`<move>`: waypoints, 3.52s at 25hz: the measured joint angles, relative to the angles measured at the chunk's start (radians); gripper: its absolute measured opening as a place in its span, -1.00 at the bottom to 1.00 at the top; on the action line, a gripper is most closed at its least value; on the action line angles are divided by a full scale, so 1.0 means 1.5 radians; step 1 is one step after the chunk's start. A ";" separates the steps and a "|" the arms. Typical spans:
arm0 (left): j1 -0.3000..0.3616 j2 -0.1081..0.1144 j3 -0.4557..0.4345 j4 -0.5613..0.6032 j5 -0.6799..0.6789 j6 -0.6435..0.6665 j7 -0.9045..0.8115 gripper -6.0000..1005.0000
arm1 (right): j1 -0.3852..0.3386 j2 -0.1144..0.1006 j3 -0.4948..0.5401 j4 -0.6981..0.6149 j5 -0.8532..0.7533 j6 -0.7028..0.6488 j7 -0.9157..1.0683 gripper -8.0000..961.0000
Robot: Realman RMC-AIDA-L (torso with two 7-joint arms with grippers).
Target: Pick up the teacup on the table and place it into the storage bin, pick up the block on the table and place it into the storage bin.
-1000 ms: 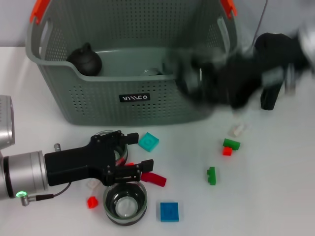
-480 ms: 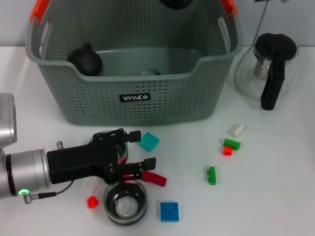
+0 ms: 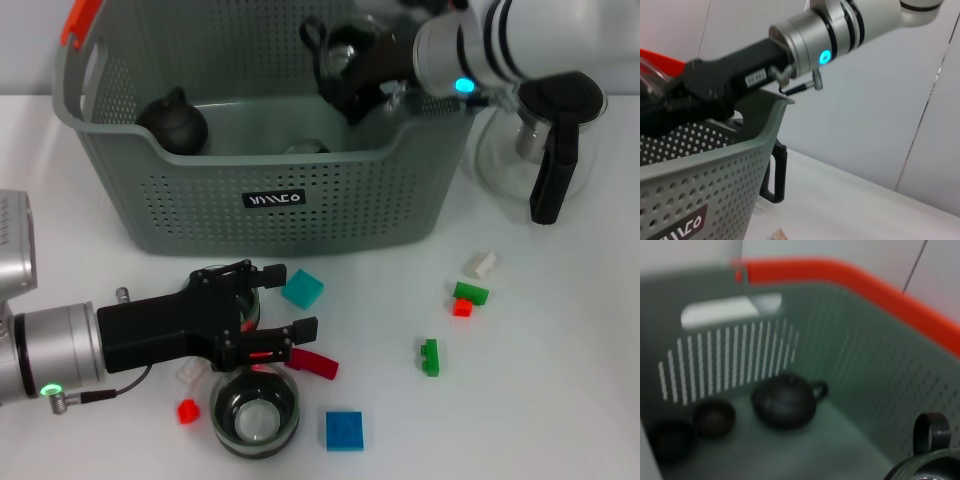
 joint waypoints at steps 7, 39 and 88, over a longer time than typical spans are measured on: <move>-0.002 0.000 0.000 -0.004 0.000 -0.005 0.001 0.71 | -0.005 -0.002 -0.025 0.012 0.003 0.009 0.014 -0.85; -0.001 0.002 0.000 -0.004 0.000 -0.005 0.001 0.70 | -0.039 -0.009 -0.022 -0.109 -0.082 -0.090 0.120 -0.83; 0.035 -0.004 0.189 0.299 0.140 0.172 -0.104 0.70 | -0.451 -0.002 0.104 -0.401 0.277 -0.725 -0.175 0.66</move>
